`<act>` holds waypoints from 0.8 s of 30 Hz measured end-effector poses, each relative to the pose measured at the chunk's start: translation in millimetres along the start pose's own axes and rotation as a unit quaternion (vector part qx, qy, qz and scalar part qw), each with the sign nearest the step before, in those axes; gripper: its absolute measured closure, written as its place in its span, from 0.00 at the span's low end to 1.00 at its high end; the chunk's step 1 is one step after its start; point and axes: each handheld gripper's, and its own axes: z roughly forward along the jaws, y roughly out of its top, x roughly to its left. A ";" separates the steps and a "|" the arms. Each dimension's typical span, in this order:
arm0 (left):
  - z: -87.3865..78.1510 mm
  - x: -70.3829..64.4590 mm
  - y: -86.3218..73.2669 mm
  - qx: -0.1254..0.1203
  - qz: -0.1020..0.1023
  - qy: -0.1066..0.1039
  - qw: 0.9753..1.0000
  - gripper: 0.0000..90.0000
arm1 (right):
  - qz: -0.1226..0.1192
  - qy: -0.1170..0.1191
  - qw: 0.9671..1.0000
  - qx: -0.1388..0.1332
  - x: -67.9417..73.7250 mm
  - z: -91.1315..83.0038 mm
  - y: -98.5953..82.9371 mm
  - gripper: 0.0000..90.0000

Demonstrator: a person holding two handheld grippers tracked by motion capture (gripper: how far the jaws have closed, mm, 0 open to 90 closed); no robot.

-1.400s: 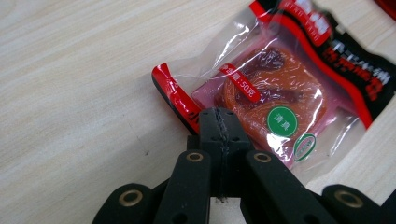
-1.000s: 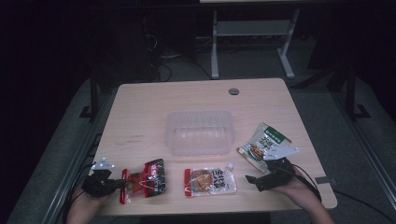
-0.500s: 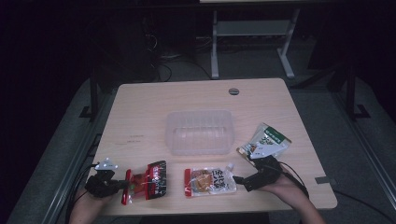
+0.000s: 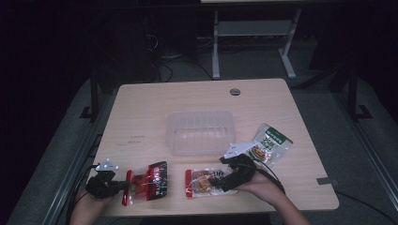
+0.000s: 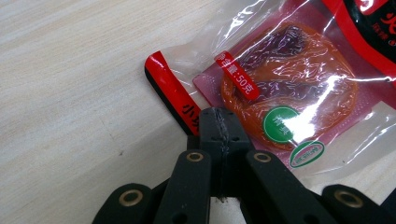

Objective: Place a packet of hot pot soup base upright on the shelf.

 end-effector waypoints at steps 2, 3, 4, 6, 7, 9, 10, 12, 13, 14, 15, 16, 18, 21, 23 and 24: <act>0.0 0.0 -0.1 0.000 -0.001 0.000 1.000 1.00 | 0.004 0.019 1.000 0.001 2.2 7.6 6.5 0.15; -0.1 -0.1 0.1 0.001 0.000 0.001 1.000 1.00 | 0.000 0.022 1.000 0.003 3.9 11.3 9.3 0.15; -0.1 -0.1 0.1 0.001 0.000 0.001 1.000 1.00 | -0.003 0.025 1.000 0.003 5.6 15.0 11.8 0.16; 0.0 -0.3 -0.3 -0.001 -0.003 0.001 1.000 1.00 | -0.005 0.033 0.999 0.004 9.2 22.0 16.4 0.16; 0.0 -0.2 -0.4 -0.002 -0.003 0.000 1.000 1.00 | -0.005 0.037 0.999 0.006 11.3 25.6 18.6 0.17; -0.1 0.1 -0.4 -0.001 -0.004 -0.001 1.000 1.00 | -0.013 0.043 0.999 0.010 14.7 33.1 22.6 0.17; -0.1 0.2 -0.5 -0.001 -0.005 -0.002 1.000 1.00 | -0.014 0.046 0.999 0.013 17.1 36.6 24.5 0.17; -0.3 0.5 -0.4 0.000 -0.004 -0.002 1.000 1.00 | -0.017 0.055 0.998 0.014 19.6 43.2 27.8 0.19; -0.3 0.4 -0.4 0.000 -0.005 -0.002 1.000 1.00 | -0.017 0.056 0.998 0.016 20.9 46.4 29.4 0.20; -0.3 0.3 -0.4 0.000 -0.005 -0.002 1.000 1.00 | -0.020 0.059 0.998 0.015 21.7 50.0 30.7 0.21; -0.2 0.2 -0.4 -0.001 -0.005 -0.002 1.000 1.00 | -0.020 0.061 0.998 0.016 22.9 52.8 32.1 0.21; -0.1 0.2 -0.4 -0.001 -0.004 -0.002 1.000 1.00 | -0.018 0.065 0.998 0.016 24.0 55.1 33.0 0.22; -0.1 0.1 -0.4 -0.001 -0.004 -0.001 1.000 1.00 | -0.021 0.069 0.997 0.019 26.4 62.1 35.4 0.23; -0.2 0.5 -0.4 -0.001 -0.004 -0.002 1.000 1.00 | -0.023 0.071 0.997 0.026 30.0 70.7 37.9 0.24; -0.2 0.7 -0.4 -0.001 -0.004 -0.003 1.000 1.00 | -0.022 0.075 0.997 0.028 32.2 76.7 39.4 0.25; -0.2 0.5 -0.4 -0.001 -0.004 -0.003 1.000 1.00 | -0.021 0.075 0.997 0.030 33.0 79.3 40.2 0.25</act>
